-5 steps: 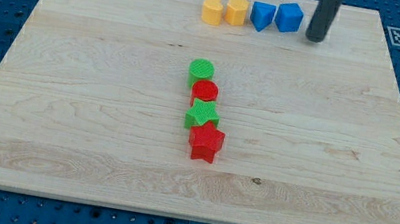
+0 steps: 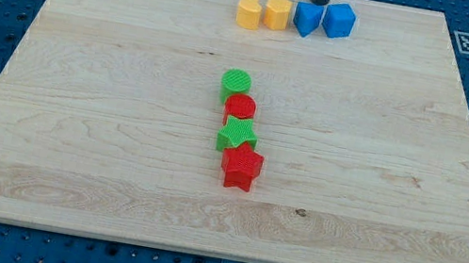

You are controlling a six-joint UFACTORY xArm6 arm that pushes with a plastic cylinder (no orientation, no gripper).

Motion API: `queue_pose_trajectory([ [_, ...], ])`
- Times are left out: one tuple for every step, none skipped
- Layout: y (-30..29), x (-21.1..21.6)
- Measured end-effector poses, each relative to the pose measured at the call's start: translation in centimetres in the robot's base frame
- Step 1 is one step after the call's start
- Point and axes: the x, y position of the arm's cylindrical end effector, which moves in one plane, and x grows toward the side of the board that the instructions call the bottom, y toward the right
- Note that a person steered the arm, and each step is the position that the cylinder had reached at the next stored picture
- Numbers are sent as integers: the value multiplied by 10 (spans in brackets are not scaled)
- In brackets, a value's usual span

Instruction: Move the blue cube slightly towards the downside of the board

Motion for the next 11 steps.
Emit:
queue_pose_trajectory([
  [4, 17],
  [5, 29],
  [18, 41],
  [35, 50],
  [52, 50],
  [53, 59],
  [53, 78],
  [52, 95],
  [49, 99],
  [49, 99],
  [33, 99],
])
